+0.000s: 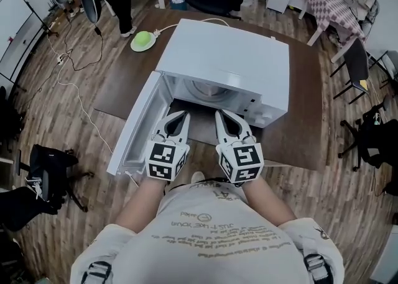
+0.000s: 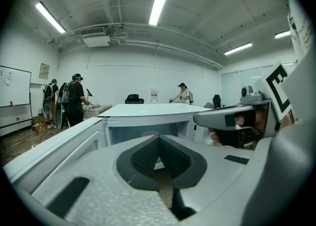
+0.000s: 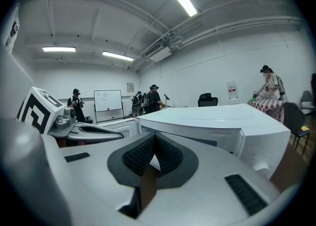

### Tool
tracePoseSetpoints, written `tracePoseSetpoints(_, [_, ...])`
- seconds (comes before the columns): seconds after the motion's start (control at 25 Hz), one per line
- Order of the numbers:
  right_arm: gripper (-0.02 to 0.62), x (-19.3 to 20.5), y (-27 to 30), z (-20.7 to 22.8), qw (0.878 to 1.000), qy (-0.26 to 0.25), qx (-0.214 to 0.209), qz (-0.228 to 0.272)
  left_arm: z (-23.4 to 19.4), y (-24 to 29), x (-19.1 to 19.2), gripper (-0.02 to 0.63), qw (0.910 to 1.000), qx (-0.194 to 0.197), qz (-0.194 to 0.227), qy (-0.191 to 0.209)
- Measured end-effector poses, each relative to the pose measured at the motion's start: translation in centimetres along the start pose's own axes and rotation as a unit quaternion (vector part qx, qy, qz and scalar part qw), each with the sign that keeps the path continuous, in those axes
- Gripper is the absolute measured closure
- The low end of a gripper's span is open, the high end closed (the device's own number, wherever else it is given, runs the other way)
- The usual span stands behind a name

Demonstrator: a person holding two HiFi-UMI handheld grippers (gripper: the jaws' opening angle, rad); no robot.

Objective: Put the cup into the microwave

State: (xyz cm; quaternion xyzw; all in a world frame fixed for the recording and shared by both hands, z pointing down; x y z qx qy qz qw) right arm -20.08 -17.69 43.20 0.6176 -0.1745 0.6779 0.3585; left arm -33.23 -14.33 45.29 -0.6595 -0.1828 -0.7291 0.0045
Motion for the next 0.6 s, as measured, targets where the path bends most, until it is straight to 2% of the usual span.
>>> tracePoseSetpoints(0.6, [0.581, 0.3, -0.5, 1.1, 1.0, 0.002, -0.004, -0.011, 1.2, 0.5, -0.5, 0.594, 1.0, 0.002, 0.003, -0.005])
Point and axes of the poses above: the fingertips, and each gripper's own axes: y forward along the fingers, z to its right, x out of its underside, the point moved 5 cm from there along -y, backward along the fingers, and after that the axes turned 5 degrees about y, right-handed, at the moved point
